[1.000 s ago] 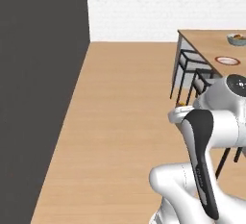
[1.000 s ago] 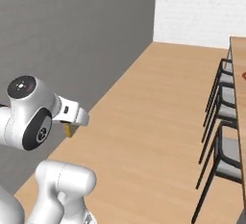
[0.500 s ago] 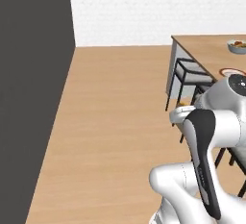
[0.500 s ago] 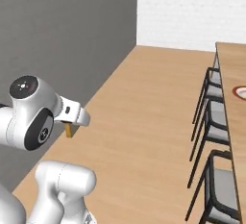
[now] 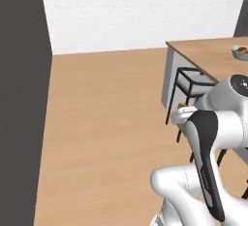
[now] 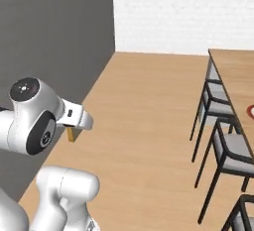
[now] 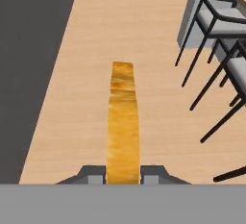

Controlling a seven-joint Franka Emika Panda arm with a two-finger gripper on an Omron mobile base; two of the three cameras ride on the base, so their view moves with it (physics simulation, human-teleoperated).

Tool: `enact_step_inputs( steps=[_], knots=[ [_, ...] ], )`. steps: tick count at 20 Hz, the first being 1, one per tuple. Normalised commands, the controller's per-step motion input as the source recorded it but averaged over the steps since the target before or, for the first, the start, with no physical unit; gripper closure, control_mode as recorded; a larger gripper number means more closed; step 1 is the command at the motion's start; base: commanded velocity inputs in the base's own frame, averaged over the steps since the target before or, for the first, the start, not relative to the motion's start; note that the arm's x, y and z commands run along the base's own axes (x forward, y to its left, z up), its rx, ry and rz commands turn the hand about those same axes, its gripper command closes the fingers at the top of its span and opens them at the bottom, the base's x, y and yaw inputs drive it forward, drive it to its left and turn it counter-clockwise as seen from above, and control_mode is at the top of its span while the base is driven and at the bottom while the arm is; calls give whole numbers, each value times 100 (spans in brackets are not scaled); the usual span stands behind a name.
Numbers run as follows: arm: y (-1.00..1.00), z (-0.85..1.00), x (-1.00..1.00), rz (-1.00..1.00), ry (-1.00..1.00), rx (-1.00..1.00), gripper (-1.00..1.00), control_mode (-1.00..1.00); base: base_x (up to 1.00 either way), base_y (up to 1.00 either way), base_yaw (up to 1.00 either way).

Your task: Start the toaster. Once the lever pops up, take the bread to the plate on the dining counter.

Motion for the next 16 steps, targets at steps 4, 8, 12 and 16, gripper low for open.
enact_step_inputs(
  steps=[4,8,12,16],
  knots=[
    [0,0,0,0,0,0,100,100,100,53,-34],
    [0,0,0,0,0,0,100,100,89,31,-45],
    [0,0,0,0,0,0,100,100,58,32,-60],
    [0,0,0,0,0,0,100,100,37,38,-66]
  ],
)
